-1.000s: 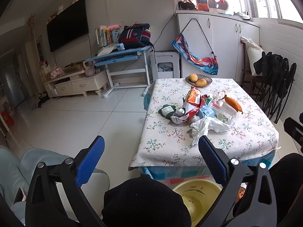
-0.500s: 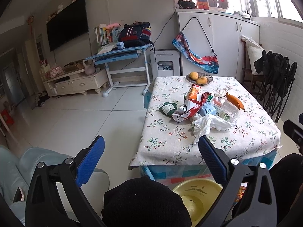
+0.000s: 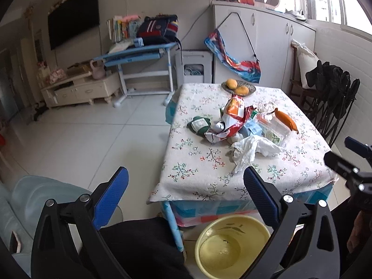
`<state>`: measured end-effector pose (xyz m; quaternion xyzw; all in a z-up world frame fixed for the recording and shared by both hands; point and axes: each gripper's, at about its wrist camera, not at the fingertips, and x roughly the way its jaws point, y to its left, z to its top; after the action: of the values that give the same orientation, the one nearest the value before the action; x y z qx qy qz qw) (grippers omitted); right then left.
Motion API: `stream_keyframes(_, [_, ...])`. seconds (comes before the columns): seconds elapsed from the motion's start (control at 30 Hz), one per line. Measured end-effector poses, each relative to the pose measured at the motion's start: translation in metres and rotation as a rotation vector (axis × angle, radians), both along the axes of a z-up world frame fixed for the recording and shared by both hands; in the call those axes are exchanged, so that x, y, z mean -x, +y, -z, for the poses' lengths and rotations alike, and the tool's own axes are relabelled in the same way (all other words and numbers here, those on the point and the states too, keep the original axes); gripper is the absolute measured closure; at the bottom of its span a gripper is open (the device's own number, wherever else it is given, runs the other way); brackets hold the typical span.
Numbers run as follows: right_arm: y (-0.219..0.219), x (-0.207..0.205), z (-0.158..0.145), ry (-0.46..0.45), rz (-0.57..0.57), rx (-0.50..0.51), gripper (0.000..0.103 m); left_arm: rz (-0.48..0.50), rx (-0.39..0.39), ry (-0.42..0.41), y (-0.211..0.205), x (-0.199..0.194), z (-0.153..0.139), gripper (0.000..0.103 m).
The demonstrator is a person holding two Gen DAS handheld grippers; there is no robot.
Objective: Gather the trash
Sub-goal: 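Move both tools toward the trash pile on the table, then grasp the white tissue with the right tool while the left tool grasps the red chip bag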
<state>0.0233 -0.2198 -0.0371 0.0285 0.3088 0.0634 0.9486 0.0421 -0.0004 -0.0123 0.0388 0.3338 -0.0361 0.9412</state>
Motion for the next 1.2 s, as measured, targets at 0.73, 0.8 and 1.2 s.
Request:
stream_keyframes(0.73, [0.041,-0.119,0.05,0.216,-0.306,0.142,0.032,0.155,0.029,0.092,-0.019,-0.118,0.024,0.007])
stream_keyframes(0.8, [0.042,-0.127,0.061,0.249,-0.314,0.16,0.034,0.177,0.036,0.111,-0.024,-0.13,0.029,0.007])
stream_keyframes(1.2, [0.026,-0.12,0.076,0.311,-0.332,0.136,0.093,0.323,-0.066,0.172,-0.086,-0.19,0.061,0.007])
